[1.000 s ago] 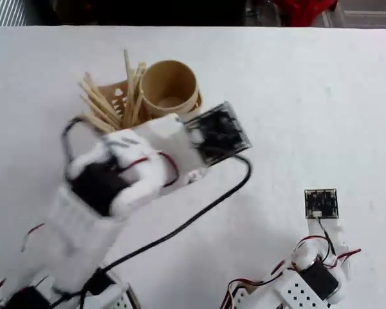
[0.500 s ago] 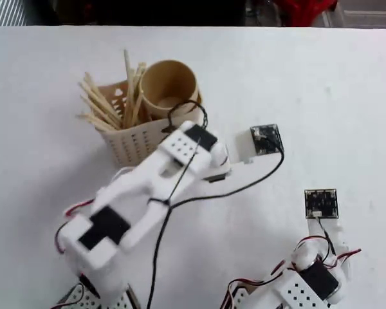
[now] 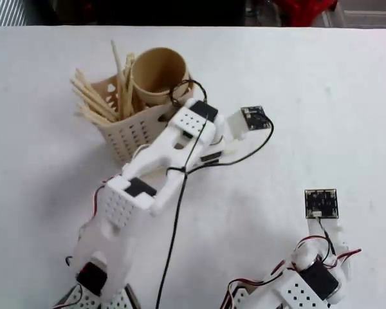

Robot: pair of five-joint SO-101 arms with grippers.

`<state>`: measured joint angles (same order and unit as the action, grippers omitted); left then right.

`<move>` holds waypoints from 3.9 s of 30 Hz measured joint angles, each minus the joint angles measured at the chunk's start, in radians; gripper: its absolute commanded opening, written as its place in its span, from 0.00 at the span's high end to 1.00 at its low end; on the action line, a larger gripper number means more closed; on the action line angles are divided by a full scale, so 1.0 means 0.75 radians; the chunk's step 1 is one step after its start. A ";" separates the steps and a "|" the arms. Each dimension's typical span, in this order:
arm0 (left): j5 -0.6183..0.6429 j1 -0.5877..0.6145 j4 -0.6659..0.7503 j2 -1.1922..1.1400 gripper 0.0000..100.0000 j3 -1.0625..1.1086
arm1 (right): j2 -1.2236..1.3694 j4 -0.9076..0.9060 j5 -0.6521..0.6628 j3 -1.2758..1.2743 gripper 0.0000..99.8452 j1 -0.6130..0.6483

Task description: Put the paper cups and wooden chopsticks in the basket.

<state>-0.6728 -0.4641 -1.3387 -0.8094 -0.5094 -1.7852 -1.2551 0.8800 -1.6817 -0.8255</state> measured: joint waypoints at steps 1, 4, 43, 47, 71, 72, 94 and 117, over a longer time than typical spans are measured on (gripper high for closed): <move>0.000 0.000 -0.033 -0.031 0.88 -0.047 | 0.000 0.000 0.000 0.000 0.98 0.000; 0.004 0.000 -0.123 -0.113 0.88 -0.192 | 0.000 0.000 0.000 0.000 0.98 0.000; 0.245 -0.133 -0.595 -0.241 0.98 -0.935 | 0.000 0.000 0.000 0.000 0.98 0.000; 0.286 -0.133 -0.595 -0.096 0.98 -0.935 | 0.000 0.000 0.000 0.000 0.98 0.000; 0.352 -0.133 -0.301 1.168 0.98 -0.937 | 0.000 0.000 0.000 0.000 0.98 0.000; 0.352 -0.100 -0.284 1.209 0.98 -0.939 | 0.000 0.000 0.000 0.000 0.98 0.000; 0.593 0.264 -0.554 1.350 0.98 -0.941 | 0.000 0.000 0.000 0.000 0.98 0.000; 0.706 0.260 -0.591 1.426 0.98 -0.573 | 0.000 0.000 0.000 0.000 0.98 0.000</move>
<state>-0.1435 -0.2693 -1.7822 0.2601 -0.9390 -1.7852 -1.2551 0.8800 -1.6817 -0.8255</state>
